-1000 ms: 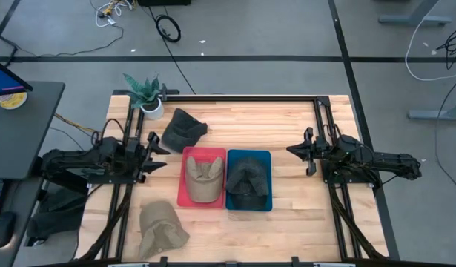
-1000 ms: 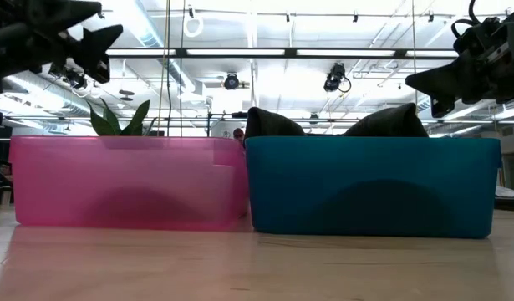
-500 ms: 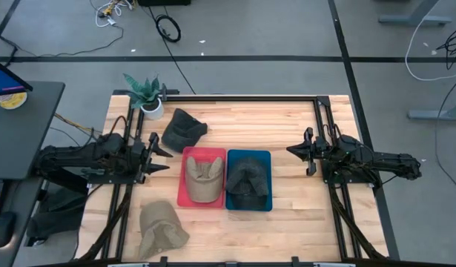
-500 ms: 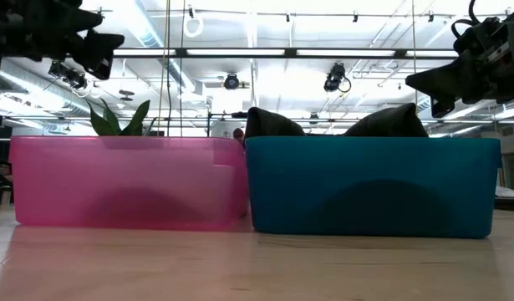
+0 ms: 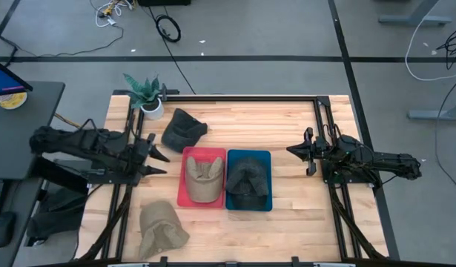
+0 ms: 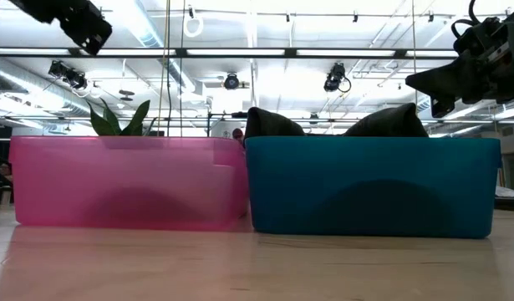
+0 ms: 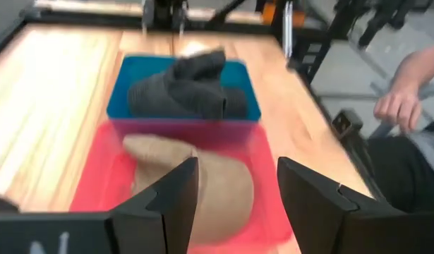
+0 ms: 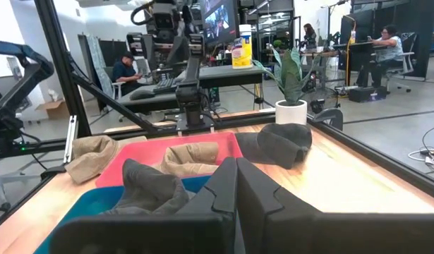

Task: Pick & Place hat
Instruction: Put the brown cap into the red bin

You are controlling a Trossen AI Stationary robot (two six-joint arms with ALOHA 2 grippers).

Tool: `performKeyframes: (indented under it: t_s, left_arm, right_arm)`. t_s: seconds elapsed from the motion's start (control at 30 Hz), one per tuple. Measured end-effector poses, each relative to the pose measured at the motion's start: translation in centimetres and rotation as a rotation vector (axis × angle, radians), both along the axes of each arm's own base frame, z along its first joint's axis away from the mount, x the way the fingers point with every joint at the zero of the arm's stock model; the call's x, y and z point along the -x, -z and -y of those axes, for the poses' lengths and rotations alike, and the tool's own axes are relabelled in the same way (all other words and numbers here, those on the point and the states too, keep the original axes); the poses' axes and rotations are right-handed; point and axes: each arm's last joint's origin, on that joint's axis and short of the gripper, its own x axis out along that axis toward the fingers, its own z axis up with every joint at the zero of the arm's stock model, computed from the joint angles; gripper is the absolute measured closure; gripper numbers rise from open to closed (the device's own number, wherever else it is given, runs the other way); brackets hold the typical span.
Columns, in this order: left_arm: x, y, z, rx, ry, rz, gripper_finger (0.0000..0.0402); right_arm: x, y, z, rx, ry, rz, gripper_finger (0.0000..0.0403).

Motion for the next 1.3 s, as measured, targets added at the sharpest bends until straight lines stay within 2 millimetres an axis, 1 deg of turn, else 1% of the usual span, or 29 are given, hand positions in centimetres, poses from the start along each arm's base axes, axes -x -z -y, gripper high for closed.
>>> performKeyframes:
  t_s: [0.13, 0.27, 0.4, 0.5, 0.8, 0.97, 1.13, 1.3]
  left_arm:
    - [-0.4, -0.9, 0.7, -0.004, -0.023, -0.117, 0.0204]
    - [-0.7, -1.4, 1.5, 0.005, -0.039, -0.239, 0.0204]
    - [-1.0, -1.3, 2.4, 0.031, -0.056, -0.362, 0.0204]
    - [-1.5, -1.4, 3.3, 0.093, -0.093, -0.434, 0.0204]
    - [-3.1, -0.8, 7.6, 0.115, -0.071, -0.639, 0.0204]
    - [-3.1, -0.9, 9.7, 0.062, -0.123, -0.736, 0.0204]
    - [-3.3, -1.6, 12.0, 0.064, -0.161, -0.782, 0.0204]
    - [-3.3, -1.4, 14.1, 0.014, -0.201, -0.817, 0.0204]
  right_arm:
    - [0.0, 0.0, 0.0, 0.0, 0.0, 0.0, 0.0394]
    - [0.0, 0.0, 0.0, 0.0, -0.001, 0.0, 0.0394]
    - [0.0, 0.0, 0.0, 0.0, -0.001, 0.0, 0.0394]
    - [0.0, 0.0, 0.0, 0.0, -0.001, 0.0, 0.0394]
    - [0.0, 0.0, 0.0, 0.0, -0.001, 0.0, 0.0394]
    - [0.0, 0.0, 0.0, 0.0, -0.001, 0.0, 0.0394]
    - [0.0, 0.0, 0.0, 0.0, -0.001, 0.0, 0.0394]
    - [0.0, 0.0, 0.0, 0.0, -0.001, 0.0, 0.0394]
